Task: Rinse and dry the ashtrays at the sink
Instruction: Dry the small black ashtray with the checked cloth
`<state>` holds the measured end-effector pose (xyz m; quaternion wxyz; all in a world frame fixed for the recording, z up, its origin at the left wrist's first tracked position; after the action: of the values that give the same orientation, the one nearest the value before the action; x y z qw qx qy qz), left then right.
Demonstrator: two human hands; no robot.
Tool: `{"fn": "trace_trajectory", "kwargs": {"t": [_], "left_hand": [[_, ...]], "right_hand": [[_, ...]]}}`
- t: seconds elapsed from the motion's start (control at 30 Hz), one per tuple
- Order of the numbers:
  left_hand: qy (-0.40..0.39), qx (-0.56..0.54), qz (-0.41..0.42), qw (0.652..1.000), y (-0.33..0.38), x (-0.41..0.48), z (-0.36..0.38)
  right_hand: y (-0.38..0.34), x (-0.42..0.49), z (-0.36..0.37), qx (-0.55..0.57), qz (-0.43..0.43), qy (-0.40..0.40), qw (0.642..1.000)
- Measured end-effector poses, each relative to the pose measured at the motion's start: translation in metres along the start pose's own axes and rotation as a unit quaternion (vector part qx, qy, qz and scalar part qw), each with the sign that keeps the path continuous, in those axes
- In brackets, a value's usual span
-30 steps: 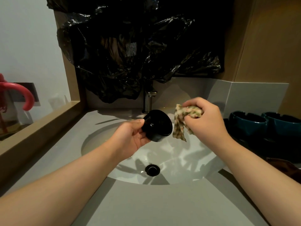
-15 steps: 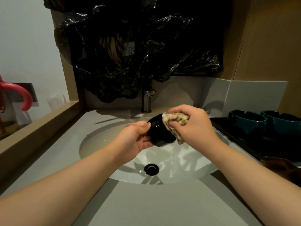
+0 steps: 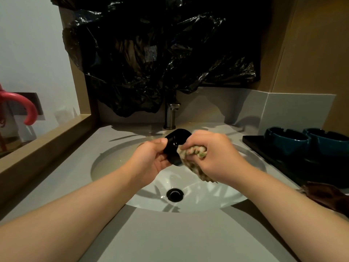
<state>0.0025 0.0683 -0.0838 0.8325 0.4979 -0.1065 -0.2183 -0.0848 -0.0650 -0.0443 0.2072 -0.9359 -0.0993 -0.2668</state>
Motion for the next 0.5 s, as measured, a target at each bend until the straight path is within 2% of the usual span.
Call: {"fn": "trace_trajectory", "kwargs": {"t": [0.07, 0.17, 0.2, 0.27, 0.37, 0.5], "left_hand": [[-0.007, -0.004, 0.003, 1.000, 0.002, -0.001, -0.001], [-0.005, 0.013, -0.004, 1.000, 0.003, -0.001, -0.001], [-0.007, 0.017, -0.009, 1.000, 0.002, -0.001, 0.000], [-0.011, 0.015, -0.018, 1.000, 0.001, -0.002, 0.002], [-0.020, 0.016, -0.028, 0.999, 0.000, -0.003, 0.002], [-0.054, 0.050, -0.044, 0.996, -0.006, -0.005, 0.006]], "right_hand": [[0.003, 0.000, 0.000, -0.014, 0.008, -0.016, 1.000], [0.019, 0.001, -0.007, -0.066, 0.076, -0.052, 0.994], [0.025, 0.002, -0.012, -0.083, 0.089, -0.031, 0.992], [0.032, 0.005, -0.025, -0.058, 0.095, 0.065, 0.992], [0.030, 0.005, -0.034, 0.007, 0.046, 0.152, 0.987], [0.014, 0.003, -0.018, -0.019, -0.060, 0.123, 0.990]]}}
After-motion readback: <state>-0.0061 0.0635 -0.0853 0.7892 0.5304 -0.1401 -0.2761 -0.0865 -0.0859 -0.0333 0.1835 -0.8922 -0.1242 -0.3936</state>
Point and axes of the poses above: each hand's wrist, its own x-axis towards the middle knuckle, its own z-axis out of the palm, y = z × x, the point moved 2 cm from there along x, towards the middle knuckle, and after that the axes turned 2 degrees about -x, right-handed, at the moved point
